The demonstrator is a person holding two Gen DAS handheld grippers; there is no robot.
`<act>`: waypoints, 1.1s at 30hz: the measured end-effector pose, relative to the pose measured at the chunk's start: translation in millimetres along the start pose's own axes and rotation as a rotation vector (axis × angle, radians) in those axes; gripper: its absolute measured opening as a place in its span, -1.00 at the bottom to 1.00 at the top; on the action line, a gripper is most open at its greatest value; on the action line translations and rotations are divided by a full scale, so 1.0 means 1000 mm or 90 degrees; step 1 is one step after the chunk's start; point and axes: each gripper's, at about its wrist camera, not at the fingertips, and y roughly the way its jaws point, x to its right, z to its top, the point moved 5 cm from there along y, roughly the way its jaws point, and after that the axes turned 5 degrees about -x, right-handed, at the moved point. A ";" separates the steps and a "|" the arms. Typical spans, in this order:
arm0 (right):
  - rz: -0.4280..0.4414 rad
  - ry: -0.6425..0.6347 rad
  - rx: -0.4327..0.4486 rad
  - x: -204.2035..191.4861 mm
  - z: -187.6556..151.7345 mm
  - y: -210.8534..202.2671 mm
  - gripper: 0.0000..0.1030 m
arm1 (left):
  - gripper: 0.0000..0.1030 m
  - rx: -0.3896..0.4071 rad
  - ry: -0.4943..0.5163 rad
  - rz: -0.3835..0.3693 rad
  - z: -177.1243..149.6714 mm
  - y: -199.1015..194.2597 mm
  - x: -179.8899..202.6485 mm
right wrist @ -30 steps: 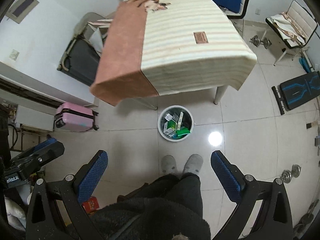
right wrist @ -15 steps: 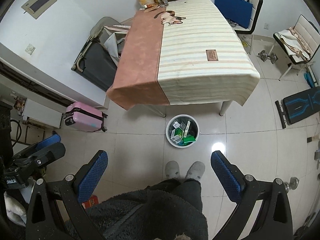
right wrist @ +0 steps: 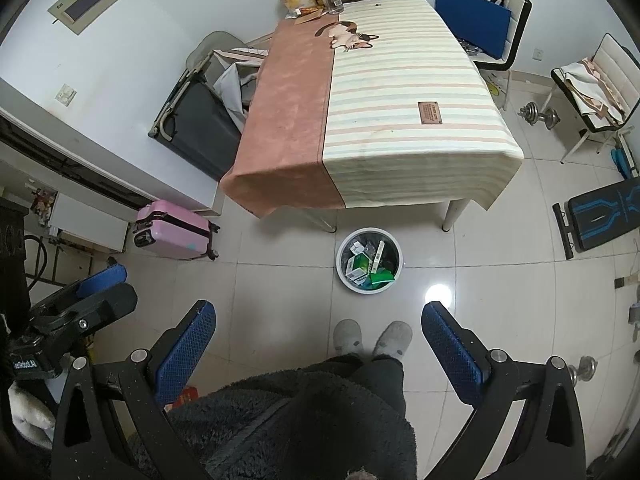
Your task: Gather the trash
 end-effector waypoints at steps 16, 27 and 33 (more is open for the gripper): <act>0.004 0.003 -0.005 -0.003 0.003 -0.003 1.00 | 1.00 -0.003 -0.007 -0.001 0.001 0.001 0.008; 0.001 -0.001 -0.006 -0.001 0.007 -0.005 1.00 | 1.00 -0.003 -0.013 -0.002 0.002 0.003 0.012; 0.000 -0.003 -0.006 0.001 0.007 -0.006 1.00 | 1.00 -0.002 -0.014 -0.003 0.002 0.003 0.012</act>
